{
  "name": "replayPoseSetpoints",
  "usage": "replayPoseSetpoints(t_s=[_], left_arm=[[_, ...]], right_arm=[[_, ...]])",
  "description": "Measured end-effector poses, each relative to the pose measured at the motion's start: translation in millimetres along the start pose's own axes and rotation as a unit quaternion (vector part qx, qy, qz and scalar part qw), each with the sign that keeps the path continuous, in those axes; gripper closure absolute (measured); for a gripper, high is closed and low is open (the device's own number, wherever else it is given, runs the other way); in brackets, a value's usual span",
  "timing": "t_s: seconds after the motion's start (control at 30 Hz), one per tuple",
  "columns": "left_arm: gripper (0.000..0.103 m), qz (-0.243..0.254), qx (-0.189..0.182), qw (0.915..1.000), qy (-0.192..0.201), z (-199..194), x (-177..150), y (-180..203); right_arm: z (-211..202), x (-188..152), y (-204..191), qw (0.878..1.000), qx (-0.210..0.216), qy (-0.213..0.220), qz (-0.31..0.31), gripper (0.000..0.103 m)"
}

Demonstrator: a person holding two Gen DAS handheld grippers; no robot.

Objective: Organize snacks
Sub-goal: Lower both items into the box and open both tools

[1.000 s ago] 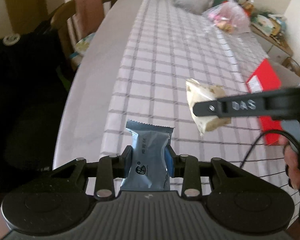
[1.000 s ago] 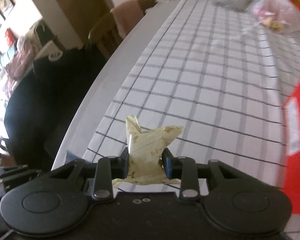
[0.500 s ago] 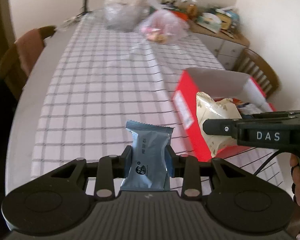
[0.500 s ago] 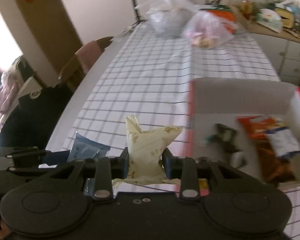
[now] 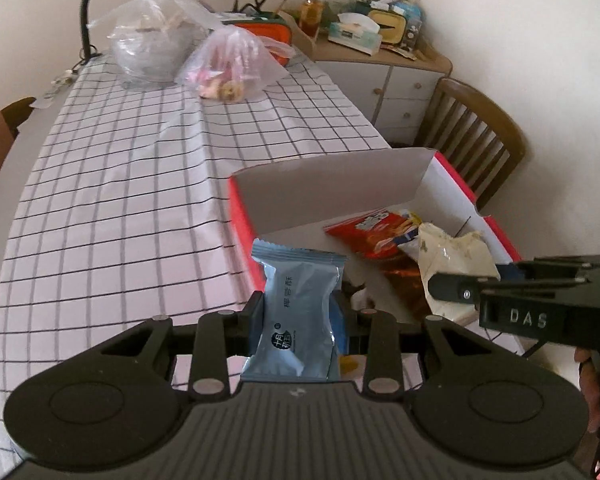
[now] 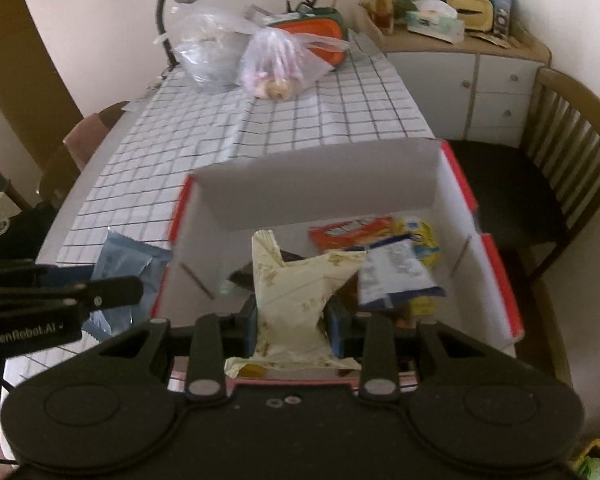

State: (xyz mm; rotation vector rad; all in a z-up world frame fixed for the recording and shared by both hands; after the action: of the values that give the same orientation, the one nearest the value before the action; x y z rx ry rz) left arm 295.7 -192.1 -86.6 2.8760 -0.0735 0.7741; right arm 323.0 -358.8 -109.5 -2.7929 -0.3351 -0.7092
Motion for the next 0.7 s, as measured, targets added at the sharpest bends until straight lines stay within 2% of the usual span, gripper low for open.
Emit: replayPoseSetpoints(t_s=[0.3,0.7], left_arm=[[0.069,0.013,0.008,0.9994,-0.03,36,13,32],[0.067,0.013,0.024,0.9975,-0.065,69,2,37]], right_arm=[[19,-4,16,1.0,0.006,-0.022,-0.009,0.071],[34,-12,24,0.999,0.016,-0.042,-0.005,0.07]])
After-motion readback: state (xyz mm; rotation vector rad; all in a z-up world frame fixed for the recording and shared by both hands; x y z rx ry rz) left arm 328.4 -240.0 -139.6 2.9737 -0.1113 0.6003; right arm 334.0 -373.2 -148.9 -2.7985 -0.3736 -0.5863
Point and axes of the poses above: each gripper's, at about its wrist camera, not at the fingertips, and z roughly the way its jaws point, y to its right, x to its top, the point moved 5 cm from there along z, roughly the way its jaws point, and after that the axes turned 7 degrees about -y, right-handed, at the moved point
